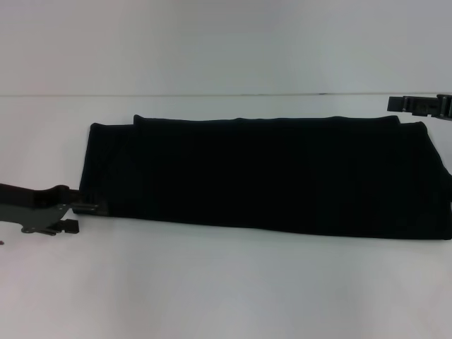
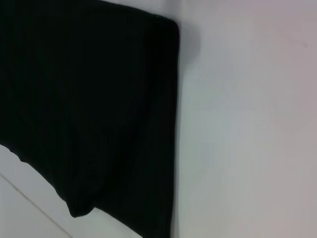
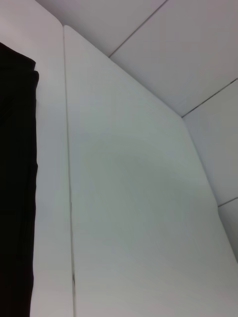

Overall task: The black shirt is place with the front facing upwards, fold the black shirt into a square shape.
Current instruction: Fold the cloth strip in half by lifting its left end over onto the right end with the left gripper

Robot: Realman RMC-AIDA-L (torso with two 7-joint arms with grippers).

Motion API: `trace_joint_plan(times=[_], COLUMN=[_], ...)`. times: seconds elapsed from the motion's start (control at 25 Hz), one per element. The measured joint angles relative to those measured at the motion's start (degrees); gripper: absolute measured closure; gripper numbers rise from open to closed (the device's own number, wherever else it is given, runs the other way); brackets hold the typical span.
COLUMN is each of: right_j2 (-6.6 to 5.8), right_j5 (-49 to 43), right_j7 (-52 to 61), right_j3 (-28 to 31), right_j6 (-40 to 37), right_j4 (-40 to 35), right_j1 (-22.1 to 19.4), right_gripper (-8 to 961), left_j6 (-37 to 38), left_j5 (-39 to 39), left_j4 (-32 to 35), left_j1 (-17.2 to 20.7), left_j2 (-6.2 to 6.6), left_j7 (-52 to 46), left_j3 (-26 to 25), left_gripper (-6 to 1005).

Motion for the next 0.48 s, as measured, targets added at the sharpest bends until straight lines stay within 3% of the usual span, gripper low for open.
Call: trace_joint_plan(times=[0.48], right_j2=[0.27], right_j5=[0.0], right_j7=[-0.05], right_j3=[0.02], right_j6=[-0.09], right_j4=[0.0], right_j1=[-0.09], right_gripper=[127], left_j6=[-5.71], left_j5=[0.52], left_j4=[-3.89], left_j1=[-2.24], left_j2=[-0.04], left_j7=[0.27], left_j3=[1.04], left_gripper=[161])
